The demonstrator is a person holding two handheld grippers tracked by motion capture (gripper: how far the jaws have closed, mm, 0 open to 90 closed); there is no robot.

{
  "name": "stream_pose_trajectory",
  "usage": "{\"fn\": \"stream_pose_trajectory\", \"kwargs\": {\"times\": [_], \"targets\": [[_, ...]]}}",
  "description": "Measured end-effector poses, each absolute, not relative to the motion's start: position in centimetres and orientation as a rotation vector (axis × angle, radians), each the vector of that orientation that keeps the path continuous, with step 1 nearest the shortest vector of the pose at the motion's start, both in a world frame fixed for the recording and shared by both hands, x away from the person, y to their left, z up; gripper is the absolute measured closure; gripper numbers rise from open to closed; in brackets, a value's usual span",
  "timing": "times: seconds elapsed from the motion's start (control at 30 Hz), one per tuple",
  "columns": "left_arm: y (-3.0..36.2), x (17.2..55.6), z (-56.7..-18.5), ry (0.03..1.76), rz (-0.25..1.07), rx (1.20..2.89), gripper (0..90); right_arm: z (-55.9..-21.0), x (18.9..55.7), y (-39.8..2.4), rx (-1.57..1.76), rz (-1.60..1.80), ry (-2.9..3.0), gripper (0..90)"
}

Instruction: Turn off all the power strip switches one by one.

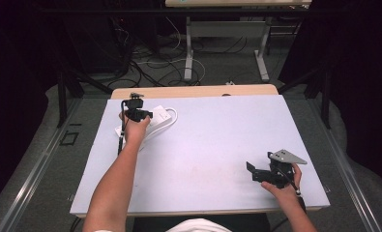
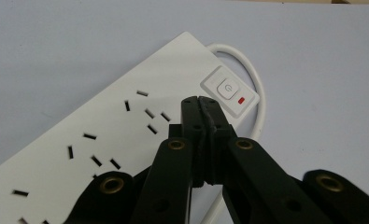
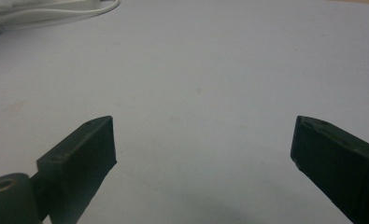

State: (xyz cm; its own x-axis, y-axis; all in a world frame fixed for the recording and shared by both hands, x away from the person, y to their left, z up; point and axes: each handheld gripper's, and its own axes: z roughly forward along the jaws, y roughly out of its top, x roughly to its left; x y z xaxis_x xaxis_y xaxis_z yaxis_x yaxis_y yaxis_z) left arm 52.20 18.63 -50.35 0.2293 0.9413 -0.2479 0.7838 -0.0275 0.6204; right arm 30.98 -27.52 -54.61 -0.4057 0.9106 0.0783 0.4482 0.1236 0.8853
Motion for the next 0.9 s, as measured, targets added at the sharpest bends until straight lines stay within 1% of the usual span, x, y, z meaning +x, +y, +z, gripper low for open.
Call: {"fn": "stream_pose_trajectory", "kwargs": {"times": [0.33,0.53,0.9], "targets": [[19.2,51.6,-50.7,1.613,0.288,1.831,90.0,-54.7,31.1,-27.5,1.322,1.222,1.898,4.8],[19.6,51.3,-51.1,1.615,0.283,1.836,90.0,-54.6,31.2,-27.4,1.311,1.214,1.914,0.1],[19.6,51.3,-51.8,1.621,0.274,1.829,90.0,-54.6,31.1,-26.9,1.295,1.193,1.946,0.0]]}}
